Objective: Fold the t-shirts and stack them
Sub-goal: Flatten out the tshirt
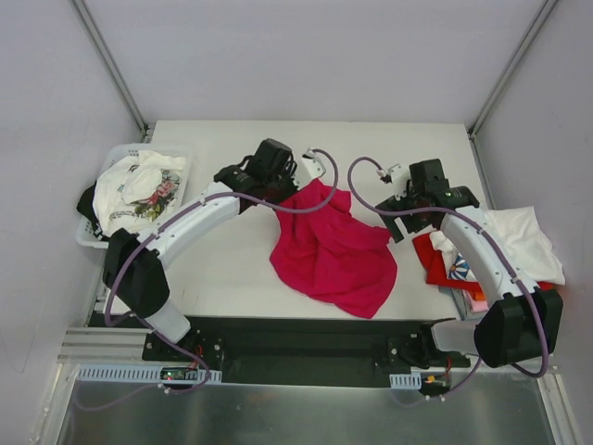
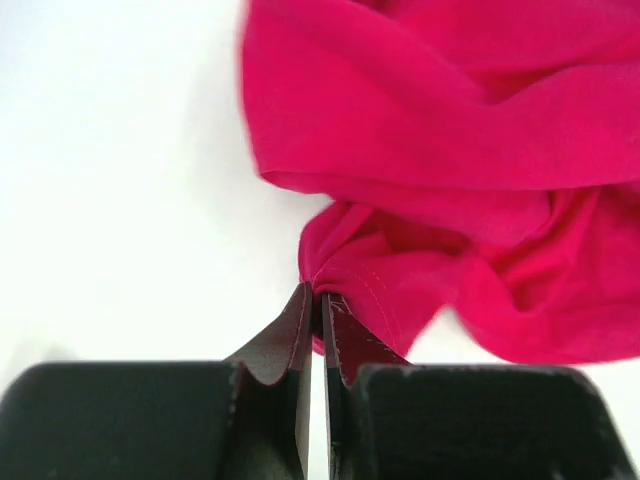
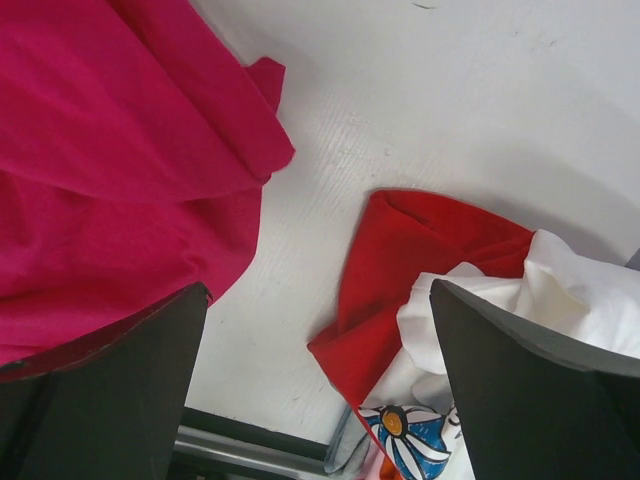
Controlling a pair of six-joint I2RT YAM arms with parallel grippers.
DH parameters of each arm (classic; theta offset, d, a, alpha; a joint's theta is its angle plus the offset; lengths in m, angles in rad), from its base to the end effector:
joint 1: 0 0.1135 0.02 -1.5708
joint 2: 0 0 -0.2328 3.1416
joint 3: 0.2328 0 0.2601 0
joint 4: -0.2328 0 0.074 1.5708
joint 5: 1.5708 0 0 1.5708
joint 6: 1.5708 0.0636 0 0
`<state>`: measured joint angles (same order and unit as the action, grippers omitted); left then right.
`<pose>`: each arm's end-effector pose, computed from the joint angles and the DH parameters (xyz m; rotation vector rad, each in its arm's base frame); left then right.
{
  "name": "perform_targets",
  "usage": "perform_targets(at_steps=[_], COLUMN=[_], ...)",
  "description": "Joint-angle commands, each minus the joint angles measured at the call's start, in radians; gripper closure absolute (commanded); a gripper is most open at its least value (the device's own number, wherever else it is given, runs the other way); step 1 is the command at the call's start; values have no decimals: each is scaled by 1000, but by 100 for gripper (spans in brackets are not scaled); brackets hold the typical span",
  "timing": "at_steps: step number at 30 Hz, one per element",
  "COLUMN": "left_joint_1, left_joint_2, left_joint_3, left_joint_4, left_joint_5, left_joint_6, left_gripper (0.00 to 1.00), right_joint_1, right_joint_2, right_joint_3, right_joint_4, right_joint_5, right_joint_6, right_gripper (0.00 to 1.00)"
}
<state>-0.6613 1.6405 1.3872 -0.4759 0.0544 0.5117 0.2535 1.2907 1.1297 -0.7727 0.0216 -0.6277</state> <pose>0.3126 -0.2477 0.2488 1.2977 1.9022 -0.1395 0.2878 0.0731 0.2453 -1.0639 2.2773 -0.1809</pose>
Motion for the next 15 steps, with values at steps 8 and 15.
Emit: perform_targets(at_steps=[8, 15], left_joint_1=[-3, -4], left_joint_2=[-157, -215], left_joint_3=[90, 55], left_joint_4=[30, 33], left_joint_5=[-301, -411], left_joint_6=[106, 132], left_gripper=[100, 100], right_joint_1=[21, 24], right_joint_2=[28, 42], right_joint_3=[-48, -73], right_joint_4=[72, 93], right_joint_5=[15, 55], right_joint_6=[29, 34], right_gripper=[1, 1])
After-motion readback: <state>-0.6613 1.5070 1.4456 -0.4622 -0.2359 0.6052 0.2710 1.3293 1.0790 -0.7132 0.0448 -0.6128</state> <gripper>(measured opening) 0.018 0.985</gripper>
